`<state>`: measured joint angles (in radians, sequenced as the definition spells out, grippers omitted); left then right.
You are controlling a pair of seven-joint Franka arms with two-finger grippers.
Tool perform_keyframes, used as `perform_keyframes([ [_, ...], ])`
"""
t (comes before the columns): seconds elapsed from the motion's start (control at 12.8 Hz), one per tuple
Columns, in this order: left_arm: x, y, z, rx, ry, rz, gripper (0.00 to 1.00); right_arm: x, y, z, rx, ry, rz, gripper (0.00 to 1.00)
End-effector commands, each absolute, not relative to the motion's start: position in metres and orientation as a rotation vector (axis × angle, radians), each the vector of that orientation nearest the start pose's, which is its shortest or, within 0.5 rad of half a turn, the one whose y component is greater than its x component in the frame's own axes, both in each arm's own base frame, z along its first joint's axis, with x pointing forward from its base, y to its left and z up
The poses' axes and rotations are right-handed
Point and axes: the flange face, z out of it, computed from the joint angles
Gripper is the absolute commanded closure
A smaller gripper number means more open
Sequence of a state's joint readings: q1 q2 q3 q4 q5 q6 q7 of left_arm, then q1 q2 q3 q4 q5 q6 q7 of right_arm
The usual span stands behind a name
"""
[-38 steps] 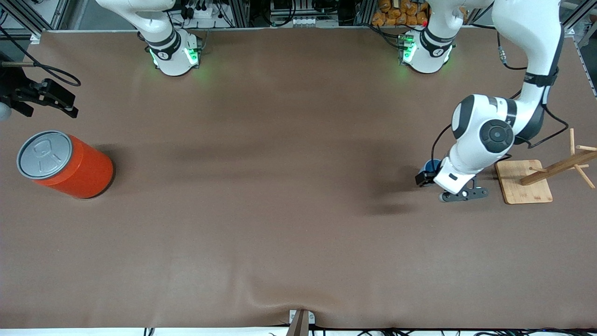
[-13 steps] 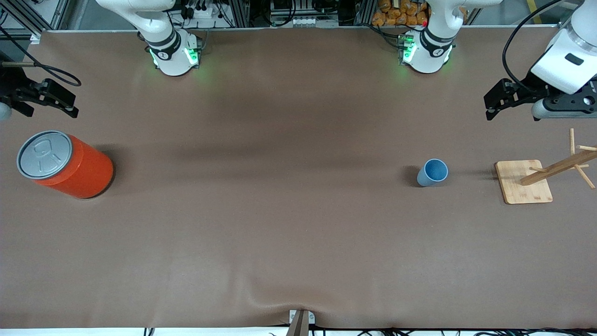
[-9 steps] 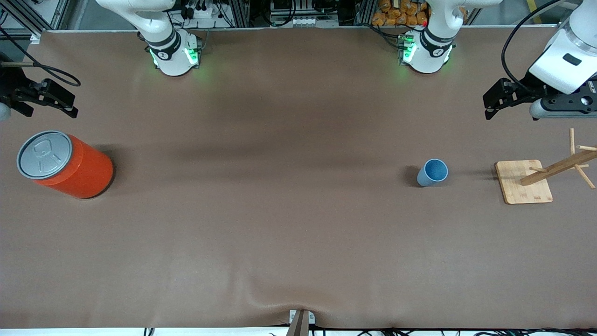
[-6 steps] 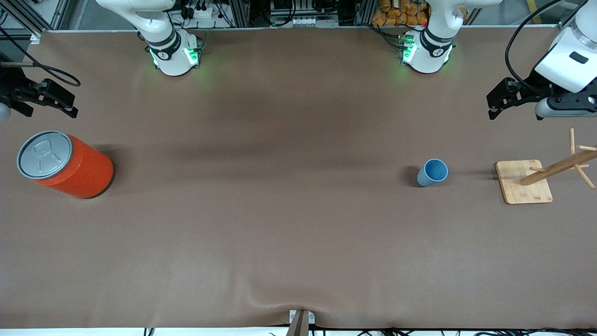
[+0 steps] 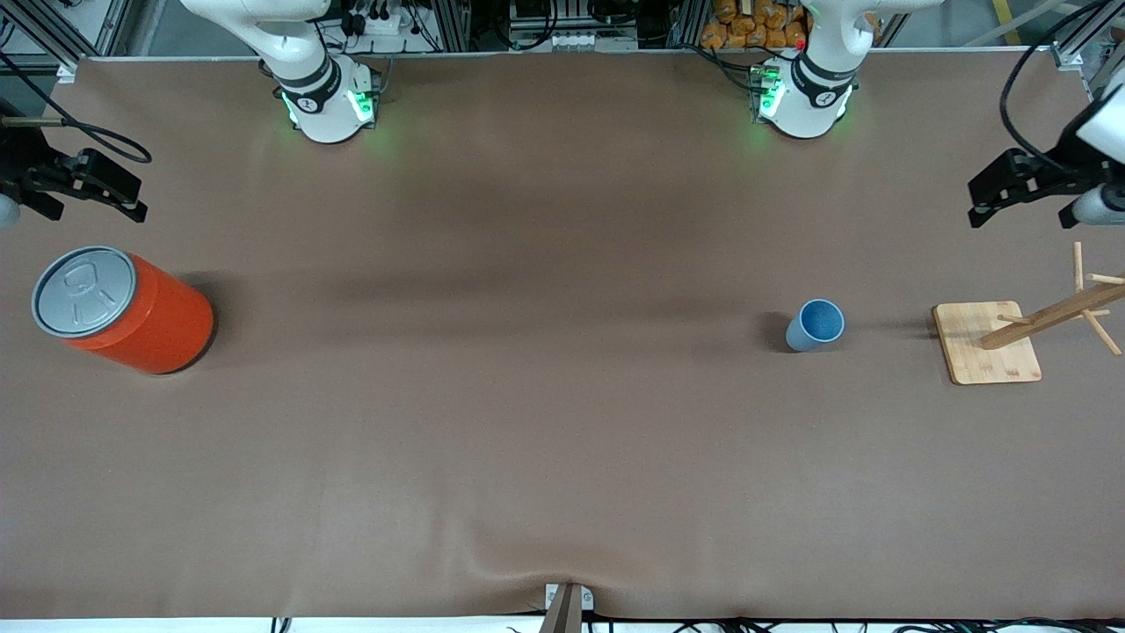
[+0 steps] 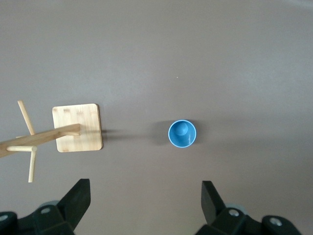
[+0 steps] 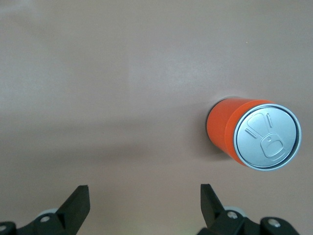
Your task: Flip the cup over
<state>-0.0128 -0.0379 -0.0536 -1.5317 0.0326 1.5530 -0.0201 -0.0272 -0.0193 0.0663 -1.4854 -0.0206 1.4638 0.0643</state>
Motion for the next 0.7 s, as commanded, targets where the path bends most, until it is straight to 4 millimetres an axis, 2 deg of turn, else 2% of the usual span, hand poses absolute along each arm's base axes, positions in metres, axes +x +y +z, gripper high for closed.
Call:
perform_keyframes([
  [0.0,0.519,-0.029,0.663,-3.138,0.065,-0.077,0.00,0.539,0.019,0.669,-3.156,0.034,0.009,0.00],
  [0.16,0.509,-0.036,0.662,-3.171,0.012,-0.072,0.00,0.540,0.015,0.668,-3.144,0.044,0.012,0.00],
  [0.31,0.504,-0.039,0.665,-3.177,-0.078,-0.077,0.00,0.539,0.021,0.670,-3.162,0.033,0.006,0.00],
  [0.47,0.502,-0.046,0.667,-3.177,-0.087,-0.072,0.00,0.540,0.014,0.668,-3.146,0.044,0.012,0.00],
  [0.54,0.500,-0.054,0.667,-3.176,-0.097,-0.071,0.00,0.539,0.020,0.669,-3.157,0.037,0.008,0.00],
  [0.62,0.499,-0.055,0.667,-3.172,-0.133,-0.063,0.00,0.539,0.013,0.669,-3.142,0.046,0.012,0.00],
])
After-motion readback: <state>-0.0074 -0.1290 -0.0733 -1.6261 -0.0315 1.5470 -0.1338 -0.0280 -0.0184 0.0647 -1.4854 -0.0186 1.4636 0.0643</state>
